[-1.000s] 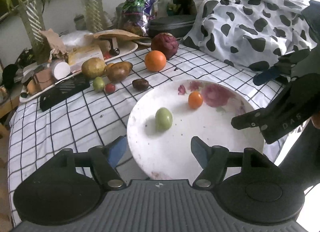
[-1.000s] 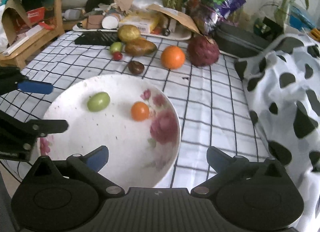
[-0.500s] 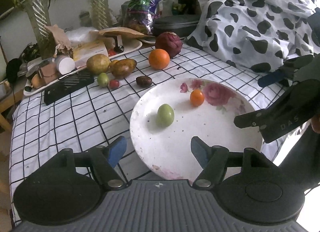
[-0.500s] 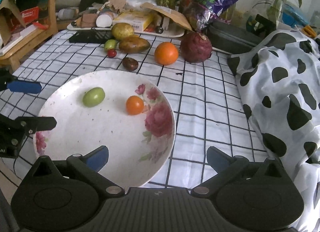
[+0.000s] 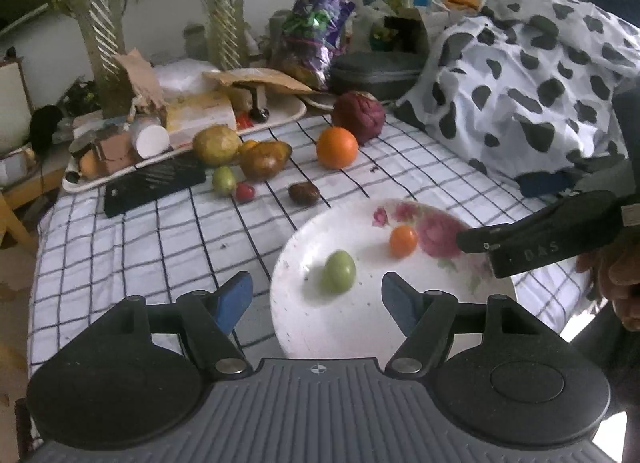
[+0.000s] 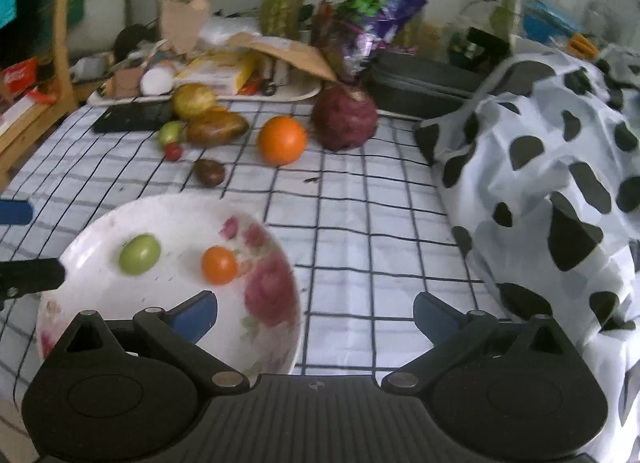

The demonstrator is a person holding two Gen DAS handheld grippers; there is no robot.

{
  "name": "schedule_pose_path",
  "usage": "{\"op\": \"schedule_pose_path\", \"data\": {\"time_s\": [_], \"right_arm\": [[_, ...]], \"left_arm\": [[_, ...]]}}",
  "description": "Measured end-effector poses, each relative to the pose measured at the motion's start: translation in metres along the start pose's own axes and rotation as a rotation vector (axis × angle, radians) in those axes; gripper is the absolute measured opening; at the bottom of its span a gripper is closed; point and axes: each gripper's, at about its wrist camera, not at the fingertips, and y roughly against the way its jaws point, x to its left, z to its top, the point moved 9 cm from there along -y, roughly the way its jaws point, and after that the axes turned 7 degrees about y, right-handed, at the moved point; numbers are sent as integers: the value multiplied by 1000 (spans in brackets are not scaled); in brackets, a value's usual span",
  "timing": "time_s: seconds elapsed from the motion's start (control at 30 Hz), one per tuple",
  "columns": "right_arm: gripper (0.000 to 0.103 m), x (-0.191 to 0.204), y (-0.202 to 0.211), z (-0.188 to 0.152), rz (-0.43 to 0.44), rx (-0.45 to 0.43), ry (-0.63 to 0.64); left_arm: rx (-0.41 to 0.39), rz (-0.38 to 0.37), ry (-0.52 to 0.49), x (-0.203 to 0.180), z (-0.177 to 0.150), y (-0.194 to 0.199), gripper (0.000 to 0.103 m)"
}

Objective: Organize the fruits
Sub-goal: 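Open both tools to release the lime and tangerine onto the plate, then reach the left tool to the brown fruit and close on it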

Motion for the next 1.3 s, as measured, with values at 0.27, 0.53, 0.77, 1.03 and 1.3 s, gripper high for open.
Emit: {"op": "schedule_pose_path", "data": {"time_s": [0.27, 0.53, 0.77, 1.03, 1.3], "right_arm": [[103, -1, -2, 20, 27, -33, -54], [103, -6, -14, 35, 2, -50, -44], [103, -11, -30, 36, -24, -38, 24], [103, -9, -48, 48, -12, -32, 50], [103, -7, -66, 63, -2, -23, 80]], "left_arm": [[-96, 27, 15, 16, 12, -1, 70], [-123, 31, 67, 39, 21, -23, 70], [-124, 32, 75, 45, 31, -53, 70], [-123, 17, 86, 57, 45, -75, 69], [-90, -96, 34, 39, 54, -102, 68]]}}
